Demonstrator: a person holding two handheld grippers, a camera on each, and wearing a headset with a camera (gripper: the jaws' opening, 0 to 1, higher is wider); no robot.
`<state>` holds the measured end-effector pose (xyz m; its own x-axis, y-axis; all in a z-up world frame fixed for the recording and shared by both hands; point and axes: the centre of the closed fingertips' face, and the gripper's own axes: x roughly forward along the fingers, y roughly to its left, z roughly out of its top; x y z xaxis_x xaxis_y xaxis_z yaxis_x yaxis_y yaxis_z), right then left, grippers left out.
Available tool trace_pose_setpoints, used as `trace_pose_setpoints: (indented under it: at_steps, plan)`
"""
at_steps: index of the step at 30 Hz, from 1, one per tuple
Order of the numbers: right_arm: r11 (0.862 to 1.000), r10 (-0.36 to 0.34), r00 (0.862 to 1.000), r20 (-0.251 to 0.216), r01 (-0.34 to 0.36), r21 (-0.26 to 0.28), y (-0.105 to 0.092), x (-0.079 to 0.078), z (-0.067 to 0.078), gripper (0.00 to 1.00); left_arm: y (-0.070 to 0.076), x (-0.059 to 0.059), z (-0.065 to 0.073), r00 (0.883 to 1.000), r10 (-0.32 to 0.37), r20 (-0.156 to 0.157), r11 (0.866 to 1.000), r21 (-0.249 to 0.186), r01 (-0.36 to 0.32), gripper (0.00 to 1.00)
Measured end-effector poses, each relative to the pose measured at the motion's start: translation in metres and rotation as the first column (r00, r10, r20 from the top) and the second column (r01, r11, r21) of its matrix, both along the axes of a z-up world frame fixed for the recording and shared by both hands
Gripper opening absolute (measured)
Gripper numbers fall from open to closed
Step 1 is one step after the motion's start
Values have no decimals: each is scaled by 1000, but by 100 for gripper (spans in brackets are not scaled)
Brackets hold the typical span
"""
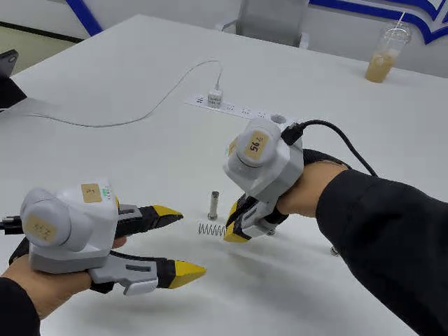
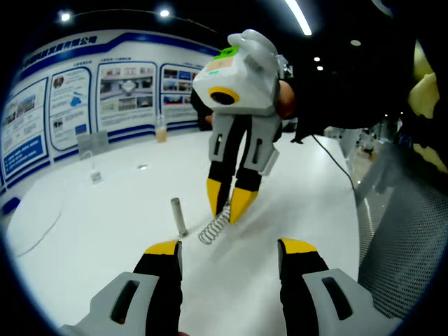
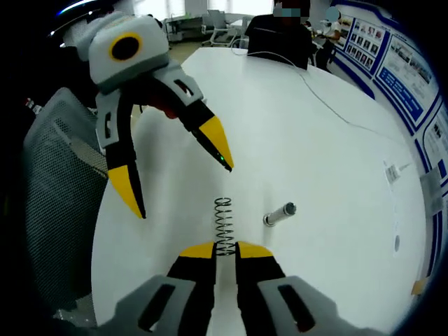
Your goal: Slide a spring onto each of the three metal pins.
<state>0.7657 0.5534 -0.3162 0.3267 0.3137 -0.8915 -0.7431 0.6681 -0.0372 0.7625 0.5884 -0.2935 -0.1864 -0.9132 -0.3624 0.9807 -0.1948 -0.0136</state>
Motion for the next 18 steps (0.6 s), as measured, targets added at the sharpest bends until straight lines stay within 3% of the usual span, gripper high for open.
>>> trace_pose_setpoints:
  at_steps: [12, 18]
  plan:
    - [997, 79, 997, -3, -79, -22, 14, -19, 13, 12, -3, -6, 4, 1000, -29, 9, 1000, -7, 29, 49]
    - [994, 103, 995, -1, -103, -23, 18, -23, 17, 12, -4, -13, 5, 998, -65, 20, 998, -19, 66, 39]
